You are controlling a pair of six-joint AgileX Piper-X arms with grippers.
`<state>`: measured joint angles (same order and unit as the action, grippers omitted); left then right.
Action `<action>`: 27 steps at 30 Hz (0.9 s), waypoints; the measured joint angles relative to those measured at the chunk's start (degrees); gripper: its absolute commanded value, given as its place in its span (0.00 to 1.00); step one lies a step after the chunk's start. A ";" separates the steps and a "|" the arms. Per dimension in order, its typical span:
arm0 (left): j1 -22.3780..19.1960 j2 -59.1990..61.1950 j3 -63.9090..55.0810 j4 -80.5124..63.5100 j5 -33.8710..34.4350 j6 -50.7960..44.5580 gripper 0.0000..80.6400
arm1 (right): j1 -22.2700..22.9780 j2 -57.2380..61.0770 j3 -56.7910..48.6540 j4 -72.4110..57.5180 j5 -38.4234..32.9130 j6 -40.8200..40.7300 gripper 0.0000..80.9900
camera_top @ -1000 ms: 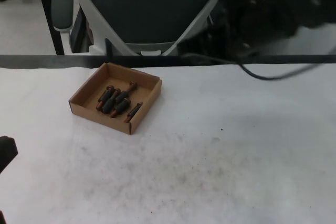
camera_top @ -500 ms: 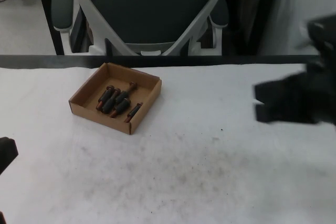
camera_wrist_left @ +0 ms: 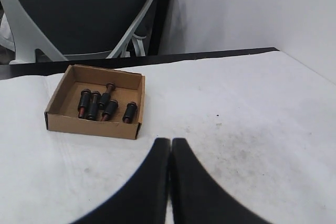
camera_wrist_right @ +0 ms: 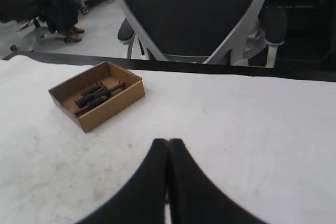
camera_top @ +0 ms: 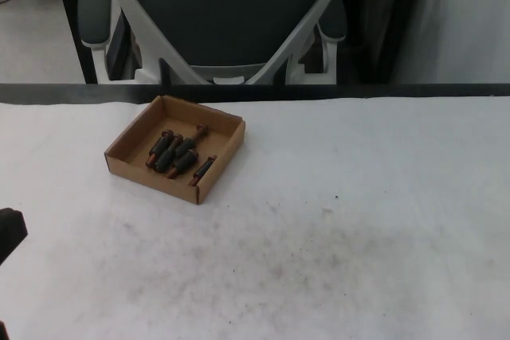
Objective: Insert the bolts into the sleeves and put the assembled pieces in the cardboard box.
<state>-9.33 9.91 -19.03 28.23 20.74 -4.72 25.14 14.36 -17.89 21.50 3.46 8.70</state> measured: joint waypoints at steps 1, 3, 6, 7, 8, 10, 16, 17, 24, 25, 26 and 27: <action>0.00 0.00 0.00 0.00 0.00 0.00 0.01 | 0.00 -0.02 0.12 0.30 0.12 0.00 0.00; 0.00 0.00 0.00 0.00 0.00 0.16 0.01 | 0.00 -6.58 2.03 5.60 1.21 0.00 0.00; 0.00 0.00 0.26 0.00 0.00 1.06 0.01 | 0.00 -11.45 4.54 11.08 1.36 0.00 0.00; 0.00 0.00 1.03 0.00 0.00 1.50 0.01 | 0.00 -11.71 4.54 11.08 1.36 0.00 0.00; 0.00 0.00 1.13 0.00 0.00 2.14 0.01 | 0.00 -12.70 5.40 12.61 1.36 0.00 0.00; 0.00 0.00 2.47 0.00 0.00 2.62 0.01 | 0.00 -14.04 7.01 14.73 1.36 0.00 0.00; 0.00 0.00 7.12 0.00 -4.77 4.72 0.01 | 0.00 -14.41 10.89 15.44 4.06 0.85 0.00; 0.00 0.00 8.20 0.00 -6.45 4.72 0.01 | 0.00 -14.41 11.58 15.44 4.94 1.40 0.00; 0.00 0.00 12.99 0.00 -12.09 5.04 0.01 | 0.00 -14.36 16.86 15.17 7.25 8.04 0.00; 0.00 0.00 13.58 0.00 -12.08 5.04 0.01 | 0.00 -14.36 17.57 15.17 7.21 9.09 0.00; 0.00 0.12 14.21 0.00 -12.08 5.04 0.01 | 0.00 -14.36 18.05 15.17 7.32 10.16 0.00; 0.00 0.13 14.69 0.00 -12.08 5.04 0.01 | 0.00 -14.36 18.32 15.17 7.31 11.05 0.00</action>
<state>-9.33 10.05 -4.34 28.23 8.65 0.31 25.14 0.00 0.43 36.67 10.78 19.75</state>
